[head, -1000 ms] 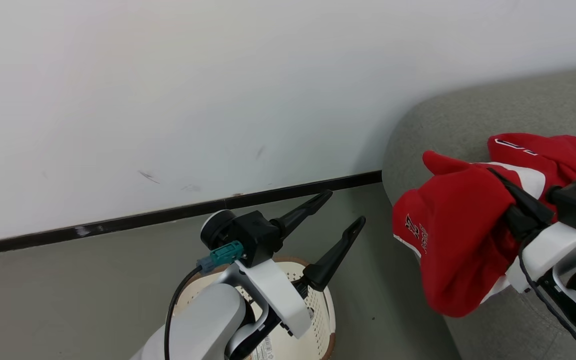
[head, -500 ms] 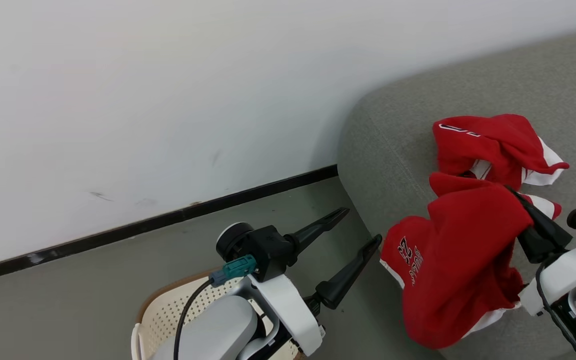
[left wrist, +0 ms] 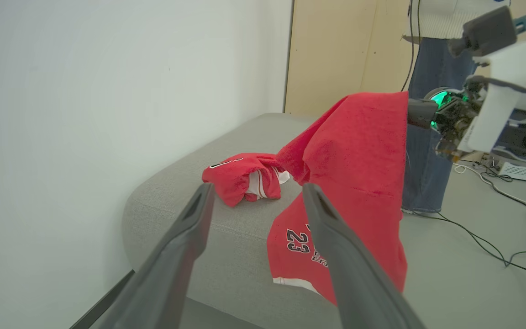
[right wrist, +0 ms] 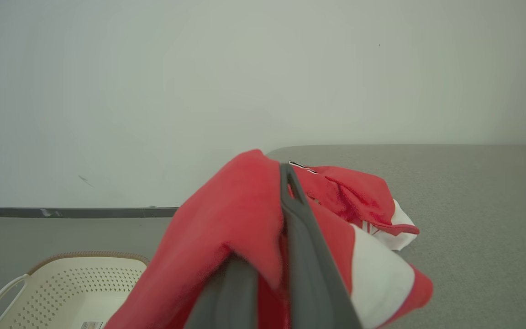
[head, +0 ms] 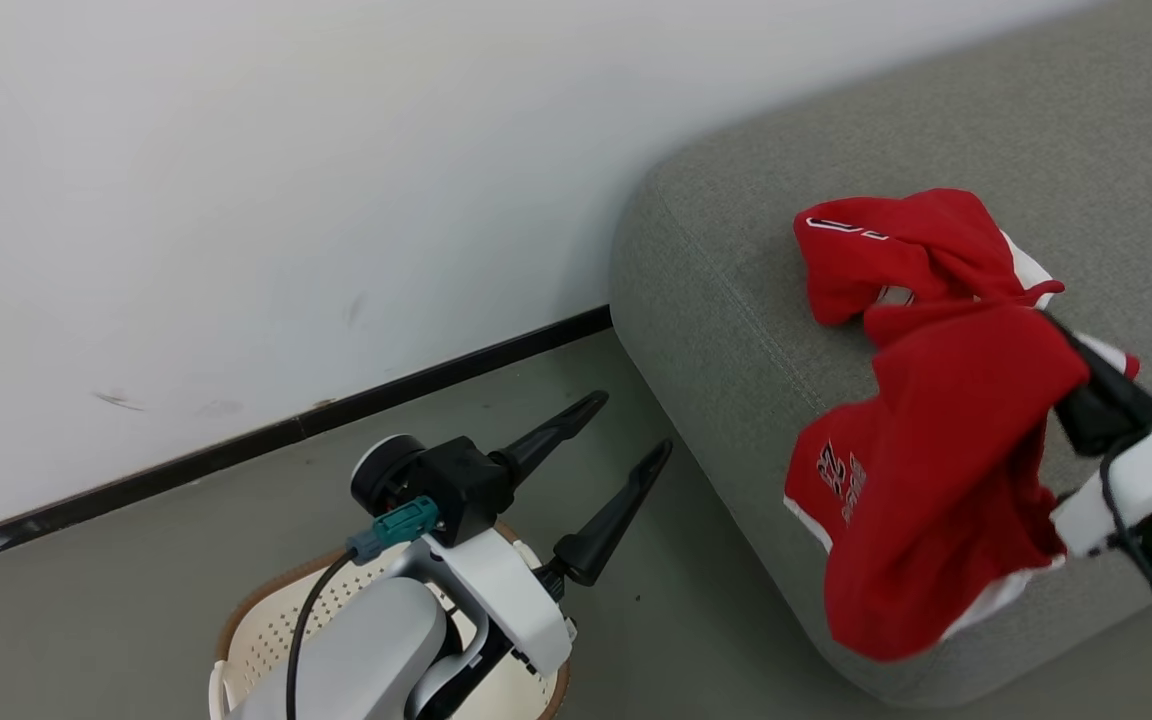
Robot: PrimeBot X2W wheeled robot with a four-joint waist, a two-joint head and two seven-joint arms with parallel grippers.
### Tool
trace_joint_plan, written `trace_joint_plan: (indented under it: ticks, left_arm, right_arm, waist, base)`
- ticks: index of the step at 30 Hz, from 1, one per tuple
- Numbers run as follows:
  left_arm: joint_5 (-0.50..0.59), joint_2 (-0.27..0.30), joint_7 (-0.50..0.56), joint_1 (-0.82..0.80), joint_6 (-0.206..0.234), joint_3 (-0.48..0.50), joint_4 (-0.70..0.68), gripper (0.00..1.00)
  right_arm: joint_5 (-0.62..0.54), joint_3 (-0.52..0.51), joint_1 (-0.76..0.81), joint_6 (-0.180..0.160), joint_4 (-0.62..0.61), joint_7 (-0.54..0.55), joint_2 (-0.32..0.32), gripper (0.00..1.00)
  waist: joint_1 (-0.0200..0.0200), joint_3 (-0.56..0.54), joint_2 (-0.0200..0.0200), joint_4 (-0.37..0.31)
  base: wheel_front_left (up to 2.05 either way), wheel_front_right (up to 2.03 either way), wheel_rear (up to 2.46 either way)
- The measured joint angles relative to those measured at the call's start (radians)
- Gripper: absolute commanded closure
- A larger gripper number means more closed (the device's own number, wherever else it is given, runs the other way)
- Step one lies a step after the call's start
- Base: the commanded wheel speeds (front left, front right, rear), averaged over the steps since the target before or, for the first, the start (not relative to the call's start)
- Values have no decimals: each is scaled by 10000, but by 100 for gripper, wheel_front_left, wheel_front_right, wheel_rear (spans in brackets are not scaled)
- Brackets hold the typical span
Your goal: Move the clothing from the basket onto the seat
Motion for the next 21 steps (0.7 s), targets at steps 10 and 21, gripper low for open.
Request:
trace_joint_plan:
  ticks: [10, 21]
  left_arm:
    - [619, 454, -13, -12, 548, 247, -297, 0]
    - [1197, 334, 17, -344, 844, -52, -1210, 0]
  right_arm:
    - [926, -1524, -3491, 0, 1120, 1231, -756, 100]
    - [573, -2548, -5399, 0, 2968, 1628, -1586, 100]
  waist:
    - [0, 765, 0, 27]
    - [1, 1741, 0, 478]
  base:
    - [0, 0, 0]
    - [0, 0, 0]
